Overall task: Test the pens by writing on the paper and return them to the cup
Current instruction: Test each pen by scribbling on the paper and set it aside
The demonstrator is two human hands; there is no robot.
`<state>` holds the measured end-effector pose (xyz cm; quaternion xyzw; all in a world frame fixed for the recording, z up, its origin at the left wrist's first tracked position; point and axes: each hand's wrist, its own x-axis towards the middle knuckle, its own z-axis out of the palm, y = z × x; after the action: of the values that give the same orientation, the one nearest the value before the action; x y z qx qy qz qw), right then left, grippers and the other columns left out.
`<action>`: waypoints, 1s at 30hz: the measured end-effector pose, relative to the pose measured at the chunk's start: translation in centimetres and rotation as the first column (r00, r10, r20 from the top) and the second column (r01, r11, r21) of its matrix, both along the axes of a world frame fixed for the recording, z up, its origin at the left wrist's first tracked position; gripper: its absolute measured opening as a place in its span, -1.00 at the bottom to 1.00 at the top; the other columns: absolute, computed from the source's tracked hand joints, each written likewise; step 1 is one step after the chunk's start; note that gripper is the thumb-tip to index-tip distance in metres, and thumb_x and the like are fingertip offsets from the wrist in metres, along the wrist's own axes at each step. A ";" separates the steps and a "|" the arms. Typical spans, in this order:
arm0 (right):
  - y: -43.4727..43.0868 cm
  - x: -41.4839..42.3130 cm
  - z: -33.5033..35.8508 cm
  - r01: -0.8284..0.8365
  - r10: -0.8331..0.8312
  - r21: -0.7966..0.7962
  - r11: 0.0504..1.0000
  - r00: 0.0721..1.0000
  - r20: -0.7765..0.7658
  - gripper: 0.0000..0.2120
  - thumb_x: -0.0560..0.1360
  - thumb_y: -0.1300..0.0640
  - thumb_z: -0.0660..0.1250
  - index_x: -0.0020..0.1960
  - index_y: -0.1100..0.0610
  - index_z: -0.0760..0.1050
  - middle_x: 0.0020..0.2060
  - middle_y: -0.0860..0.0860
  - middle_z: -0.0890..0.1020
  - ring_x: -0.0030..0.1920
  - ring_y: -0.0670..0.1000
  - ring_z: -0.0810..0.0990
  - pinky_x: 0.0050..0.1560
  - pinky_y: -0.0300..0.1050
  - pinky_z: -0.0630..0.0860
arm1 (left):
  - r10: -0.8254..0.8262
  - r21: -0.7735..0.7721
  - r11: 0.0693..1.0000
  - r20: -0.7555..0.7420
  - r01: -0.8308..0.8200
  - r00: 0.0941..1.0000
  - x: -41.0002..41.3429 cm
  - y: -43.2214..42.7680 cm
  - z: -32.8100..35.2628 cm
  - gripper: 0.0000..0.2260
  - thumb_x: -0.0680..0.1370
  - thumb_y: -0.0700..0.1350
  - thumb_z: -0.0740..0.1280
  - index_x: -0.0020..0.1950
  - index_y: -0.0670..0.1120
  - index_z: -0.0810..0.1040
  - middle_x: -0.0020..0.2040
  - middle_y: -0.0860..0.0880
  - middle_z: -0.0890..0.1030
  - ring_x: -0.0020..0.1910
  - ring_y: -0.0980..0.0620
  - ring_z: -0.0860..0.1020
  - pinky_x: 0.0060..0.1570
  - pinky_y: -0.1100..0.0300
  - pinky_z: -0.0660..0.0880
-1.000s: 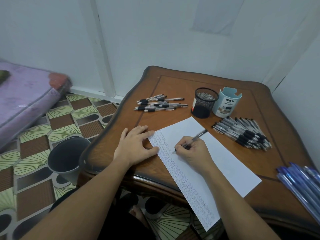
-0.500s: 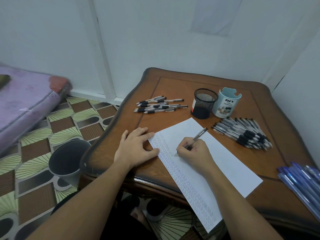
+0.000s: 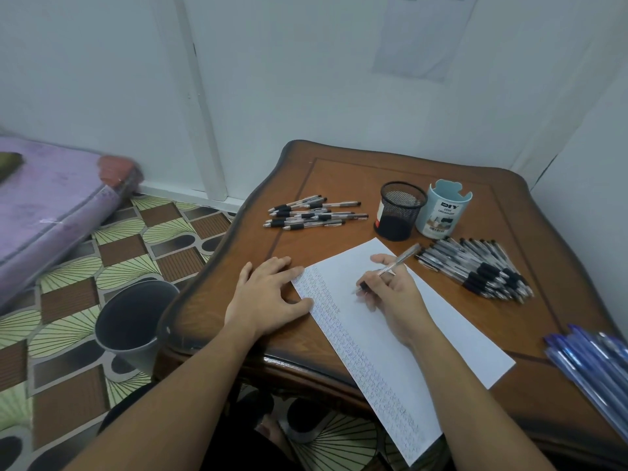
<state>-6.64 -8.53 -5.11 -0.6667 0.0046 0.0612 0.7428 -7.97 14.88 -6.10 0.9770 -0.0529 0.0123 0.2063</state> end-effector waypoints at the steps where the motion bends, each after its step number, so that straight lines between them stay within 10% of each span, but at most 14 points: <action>1: 0.0 0.1 0.0 -0.018 0.018 0.020 1.000 1.000 -0.003 -0.62 0.59 0.30 0.27 0.33 0.02 0.30 -0.27 0.13 0.66 -0.32 0.06 0.52 -0.31 -0.12 0.45 | -0.002 0.004 1.000 -0.003 0.002 1.000 0.0 0.0 0.0 -0.22 0.26 0.48 0.04 0.43 0.24 0.36 0.52 0.20 0.23 0.52 0.20 0.07 0.50 -0.03 -0.20; 4: 0.0 0.1 0.3 -0.058 0.058 0.048 0.997 0.998 0.005 -0.39 0.55 0.32 0.33 0.36 -0.20 0.17 -0.25 0.18 0.66 -0.26 0.14 0.56 -0.22 -0.03 0.51 | -0.007 0.017 1.000 -0.008 0.007 1.000 0.1 0.0 0.0 -0.23 0.27 0.49 0.03 0.44 0.25 0.35 0.52 0.20 0.22 0.52 0.20 0.07 0.51 -0.03 -0.20; 18: -2.2 1.2 2.2 0.118 -0.024 0.381 0.917 0.970 -0.242 -0.64 0.62 0.20 0.24 0.38 -0.03 0.43 -0.17 0.09 0.57 -0.31 -0.02 0.59 -0.22 -0.20 0.54 | -0.004 0.005 1.000 -0.007 0.004 1.000 -0.1 0.0 0.3 -0.27 0.30 0.46 0.07 0.44 0.25 0.35 0.52 0.19 0.23 0.52 0.19 0.08 0.50 -0.02 -0.20; 22: -6.1 1.9 4.0 0.154 -0.171 -0.177 0.972 0.982 -0.083 -0.63 0.57 0.27 0.35 0.36 0.11 0.50 -0.21 0.07 0.47 -0.35 -0.02 0.49 -0.37 -0.25 0.46 | -0.011 0.018 1.000 -0.009 0.011 1.000 0.0 0.1 0.2 -0.24 0.29 0.48 0.04 0.44 0.25 0.34 0.52 0.19 0.22 0.52 0.18 0.07 0.50 -0.04 -0.19; 25: -9.4 1.9 5.5 0.264 -0.171 -0.758 0.596 0.964 0.202 -0.69 0.53 0.22 0.41 0.22 -0.02 0.48 -0.22 0.01 0.53 -0.27 -0.04 0.51 -0.34 -0.23 0.42 | -0.007 0.024 1.000 -0.005 0.008 1.000 0.1 0.1 0.1 -0.21 0.26 0.49 0.00 0.44 0.26 0.34 0.52 0.20 0.22 0.52 0.20 0.07 0.50 -0.03 -0.18; 30: -12.3 3.0 5.8 0.249 -0.032 -0.969 0.007 0.968 0.248 -0.79 0.60 0.13 0.32 0.22 -0.02 0.53 0.02 0.05 0.59 0.01 0.06 0.51 -0.06 -0.08 0.47 | -0.006 0.021 1.000 -0.001 0.006 1.000 0.0 0.0 0.1 -0.20 0.24 0.50 -0.01 0.44 0.26 0.34 0.52 0.19 0.23 0.52 0.18 0.08 0.51 -0.03 -0.17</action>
<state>-3.65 -20.83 0.67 -0.9927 0.0546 -0.0857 0.0655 -7.95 14.89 -5.99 0.9790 -0.0559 0.0104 0.1959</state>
